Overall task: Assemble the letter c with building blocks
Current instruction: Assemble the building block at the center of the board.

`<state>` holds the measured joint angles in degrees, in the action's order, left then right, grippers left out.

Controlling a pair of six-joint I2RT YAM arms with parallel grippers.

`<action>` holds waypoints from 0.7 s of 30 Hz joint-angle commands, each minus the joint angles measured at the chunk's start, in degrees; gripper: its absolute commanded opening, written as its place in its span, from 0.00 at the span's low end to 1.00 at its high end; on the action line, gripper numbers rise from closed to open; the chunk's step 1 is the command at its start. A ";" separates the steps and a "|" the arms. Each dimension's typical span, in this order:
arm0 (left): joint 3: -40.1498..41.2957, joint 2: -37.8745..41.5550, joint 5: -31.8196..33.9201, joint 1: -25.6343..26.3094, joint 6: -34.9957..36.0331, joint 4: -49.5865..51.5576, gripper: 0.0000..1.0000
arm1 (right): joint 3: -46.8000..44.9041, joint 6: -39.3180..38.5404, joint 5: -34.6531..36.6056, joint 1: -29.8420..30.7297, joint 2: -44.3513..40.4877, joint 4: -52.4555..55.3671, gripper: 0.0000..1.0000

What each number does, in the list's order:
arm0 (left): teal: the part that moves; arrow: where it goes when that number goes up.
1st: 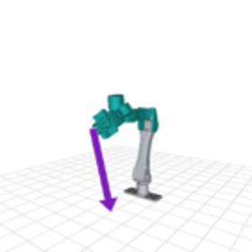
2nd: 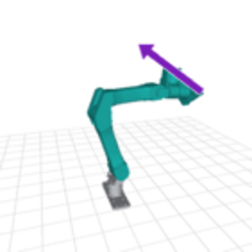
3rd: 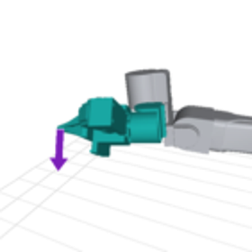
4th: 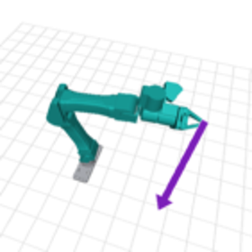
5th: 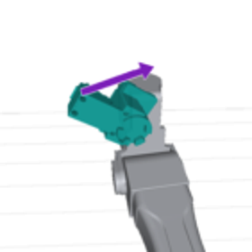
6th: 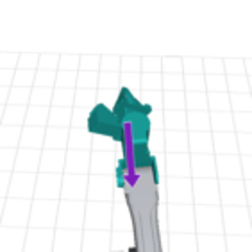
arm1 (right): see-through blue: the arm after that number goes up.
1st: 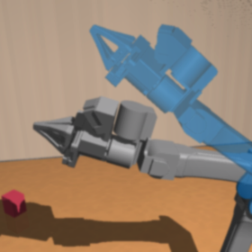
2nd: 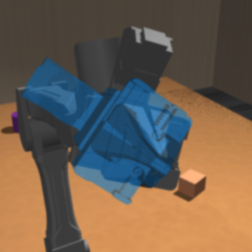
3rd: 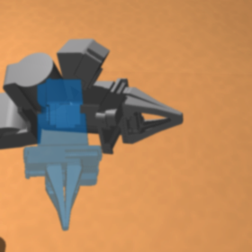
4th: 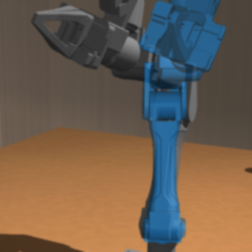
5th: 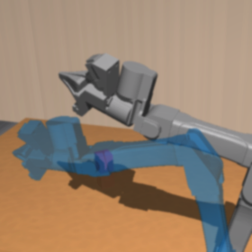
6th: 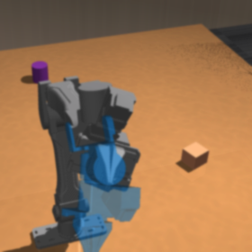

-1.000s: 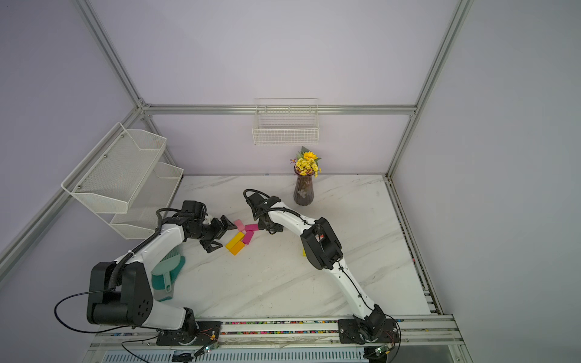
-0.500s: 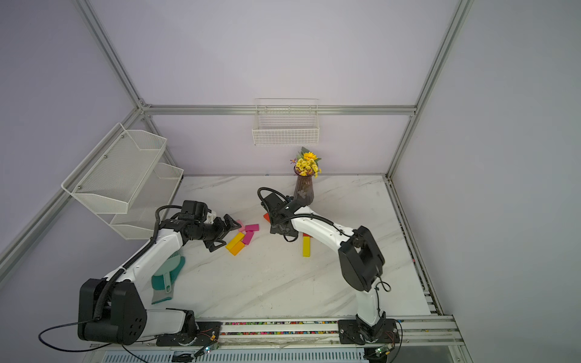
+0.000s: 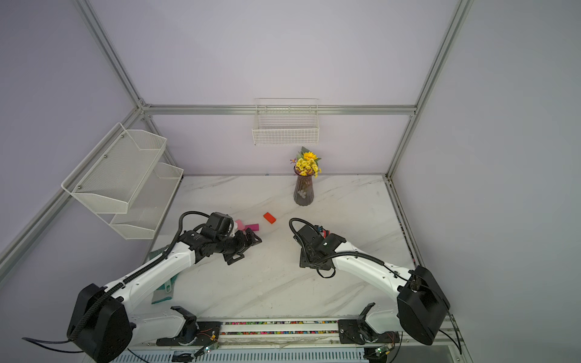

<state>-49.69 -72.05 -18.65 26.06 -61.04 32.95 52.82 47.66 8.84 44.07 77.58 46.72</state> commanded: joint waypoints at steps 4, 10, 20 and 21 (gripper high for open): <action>-2.66 0.07 0.94 0.61 -1.72 -1.44 1.00 | -0.26 1.22 0.85 1.08 3.21 -3.26 0.40; -2.49 -1.02 0.99 0.69 -1.94 -1.48 1.00 | 0.71 1.64 5.20 2.45 7.34 -4.04 0.40; -3.91 -3.15 1.05 0.66 -0.94 -2.00 1.00 | 1.05 3.36 8.39 3.21 12.67 -6.24 0.40; -4.22 -3.39 0.99 0.65 -0.85 -2.10 1.00 | 0.97 3.64 8.44 3.22 13.25 -6.45 0.40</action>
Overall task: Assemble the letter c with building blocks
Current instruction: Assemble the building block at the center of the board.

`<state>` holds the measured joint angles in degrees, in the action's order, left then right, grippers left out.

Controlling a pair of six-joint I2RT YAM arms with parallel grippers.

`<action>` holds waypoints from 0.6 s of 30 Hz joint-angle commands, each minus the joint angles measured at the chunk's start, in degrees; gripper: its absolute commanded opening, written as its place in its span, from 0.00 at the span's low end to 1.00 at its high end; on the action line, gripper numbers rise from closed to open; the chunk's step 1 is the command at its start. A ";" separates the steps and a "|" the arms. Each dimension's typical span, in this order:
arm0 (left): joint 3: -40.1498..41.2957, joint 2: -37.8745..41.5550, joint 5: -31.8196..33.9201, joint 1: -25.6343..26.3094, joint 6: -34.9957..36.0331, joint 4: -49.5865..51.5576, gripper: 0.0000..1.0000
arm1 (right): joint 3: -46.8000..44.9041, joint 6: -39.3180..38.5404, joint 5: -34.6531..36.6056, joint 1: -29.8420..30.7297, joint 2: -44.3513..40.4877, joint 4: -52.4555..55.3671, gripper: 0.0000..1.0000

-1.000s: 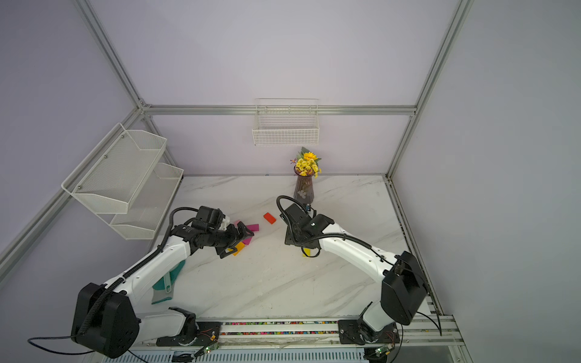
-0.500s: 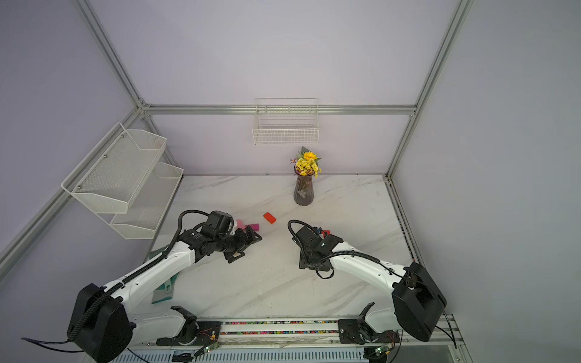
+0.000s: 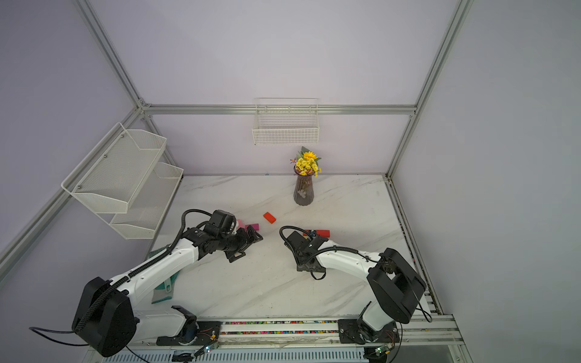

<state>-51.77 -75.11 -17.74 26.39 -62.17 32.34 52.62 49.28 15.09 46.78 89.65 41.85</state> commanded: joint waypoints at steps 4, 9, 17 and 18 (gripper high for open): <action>-2.89 -1.42 -0.03 0.33 0.73 -1.66 1.00 | 1.38 3.49 1.79 0.50 3.51 -2.78 0.40; -3.43 -2.57 -0.29 0.34 1.00 -2.01 1.00 | 1.78 4.63 1.61 0.50 5.92 -3.06 0.41; -4.13 -3.29 -0.28 0.35 1.26 -2.02 1.00 | 2.31 4.44 1.43 0.50 7.99 -3.70 0.42; -4.13 -3.29 -0.30 0.33 1.26 -2.02 1.00 | 2.31 4.49 1.52 0.50 8.15 -3.70 0.42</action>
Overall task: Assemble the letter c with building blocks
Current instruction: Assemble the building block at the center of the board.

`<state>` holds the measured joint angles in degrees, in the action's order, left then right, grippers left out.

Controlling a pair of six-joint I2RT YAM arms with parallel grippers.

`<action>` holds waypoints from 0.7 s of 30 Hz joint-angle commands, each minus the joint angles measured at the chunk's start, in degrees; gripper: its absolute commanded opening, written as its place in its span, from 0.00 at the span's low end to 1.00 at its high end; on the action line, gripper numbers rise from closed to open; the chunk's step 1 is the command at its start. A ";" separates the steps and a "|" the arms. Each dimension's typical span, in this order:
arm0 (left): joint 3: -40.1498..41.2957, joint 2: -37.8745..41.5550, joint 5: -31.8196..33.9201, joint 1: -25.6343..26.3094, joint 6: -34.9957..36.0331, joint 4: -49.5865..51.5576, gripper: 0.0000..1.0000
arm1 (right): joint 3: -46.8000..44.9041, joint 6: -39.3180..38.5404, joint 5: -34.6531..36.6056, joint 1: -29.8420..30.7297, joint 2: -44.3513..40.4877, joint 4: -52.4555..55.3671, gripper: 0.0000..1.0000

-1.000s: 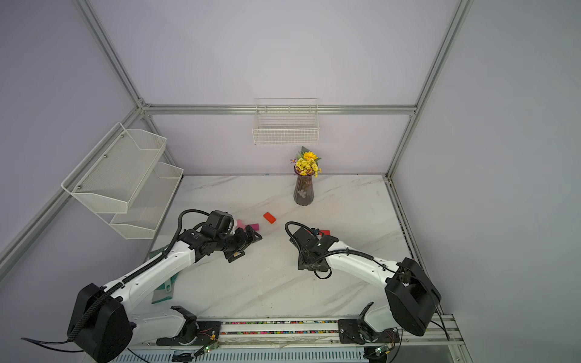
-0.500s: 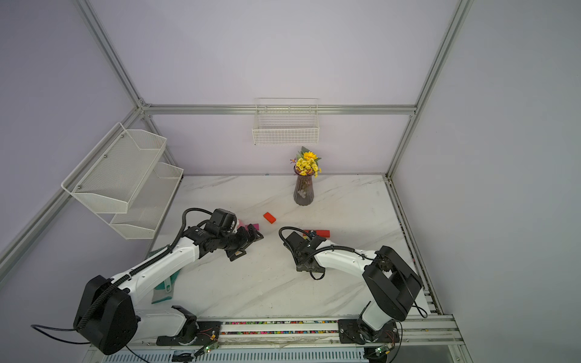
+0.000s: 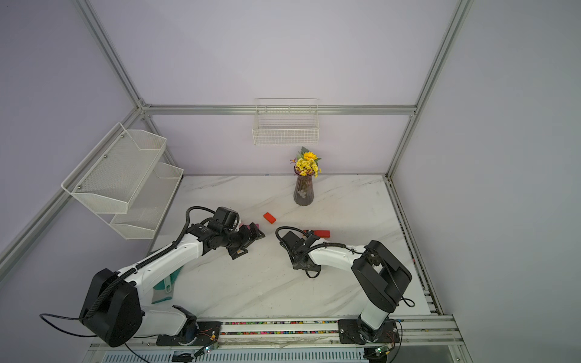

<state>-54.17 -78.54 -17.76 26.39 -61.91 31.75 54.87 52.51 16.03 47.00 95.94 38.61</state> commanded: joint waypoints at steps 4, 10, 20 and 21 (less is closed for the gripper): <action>-1.73 0.06 -0.17 0.33 1.00 -1.42 1.00 | 0.15 1.61 1.14 0.19 1.99 -0.30 0.42; -1.73 -0.20 -0.17 0.33 1.18 -1.48 1.00 | 0.00 1.35 1.37 -0.16 1.38 0.05 0.42; -1.91 -1.20 -0.79 0.33 1.18 -2.48 1.00 | -1.13 1.27 2.16 -1.08 -0.46 0.96 0.42; -1.90 -1.33 -0.79 0.33 1.18 -2.56 1.00 | -1.17 1.25 2.23 -1.28 -0.56 1.03 0.42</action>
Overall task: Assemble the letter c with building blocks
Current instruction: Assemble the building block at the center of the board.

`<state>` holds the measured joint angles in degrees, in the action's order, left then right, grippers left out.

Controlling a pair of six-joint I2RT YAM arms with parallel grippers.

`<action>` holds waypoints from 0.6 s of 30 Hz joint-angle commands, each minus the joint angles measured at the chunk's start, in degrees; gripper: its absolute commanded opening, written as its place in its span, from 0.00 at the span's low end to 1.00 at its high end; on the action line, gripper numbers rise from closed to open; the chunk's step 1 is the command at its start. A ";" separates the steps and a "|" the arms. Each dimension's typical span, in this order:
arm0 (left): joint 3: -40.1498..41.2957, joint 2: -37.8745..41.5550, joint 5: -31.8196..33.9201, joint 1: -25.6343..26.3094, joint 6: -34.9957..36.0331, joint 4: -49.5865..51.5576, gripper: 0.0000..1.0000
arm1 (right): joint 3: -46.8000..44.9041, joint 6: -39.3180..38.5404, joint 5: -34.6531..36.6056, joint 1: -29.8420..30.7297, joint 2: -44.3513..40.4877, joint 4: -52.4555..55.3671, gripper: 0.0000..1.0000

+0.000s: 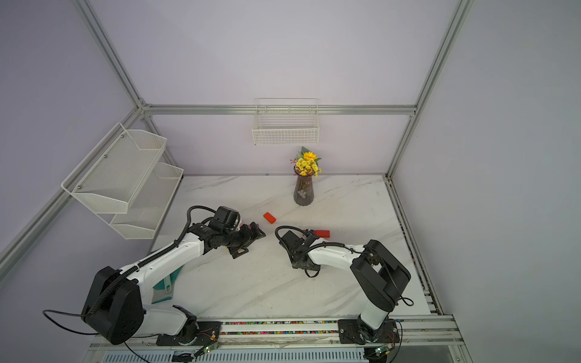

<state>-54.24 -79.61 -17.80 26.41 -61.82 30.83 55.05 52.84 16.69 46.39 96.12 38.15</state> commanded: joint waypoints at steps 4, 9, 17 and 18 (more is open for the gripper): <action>-2.01 -0.62 -0.92 0.30 1.18 -1.68 1.00 | -1.56 0.74 1.76 -0.82 -0.85 1.66 0.42; -2.19 -0.78 -1.01 0.30 1.27 -1.82 1.00 | -1.87 0.44 1.68 -1.04 -1.11 1.66 0.42; -2.28 -0.81 -1.02 0.36 1.27 -2.07 1.00 | -1.92 -0.15 1.68 -1.48 -0.59 1.58 0.42; -2.34 -0.80 -1.01 0.31 1.26 -2.09 1.00 | -1.93 -0.15 1.80 -1.63 -0.62 1.64 0.42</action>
<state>-54.52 -80.58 -18.02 26.44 -61.78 30.44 54.33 52.60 17.12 45.45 95.59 38.11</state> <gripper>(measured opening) 0.998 0.626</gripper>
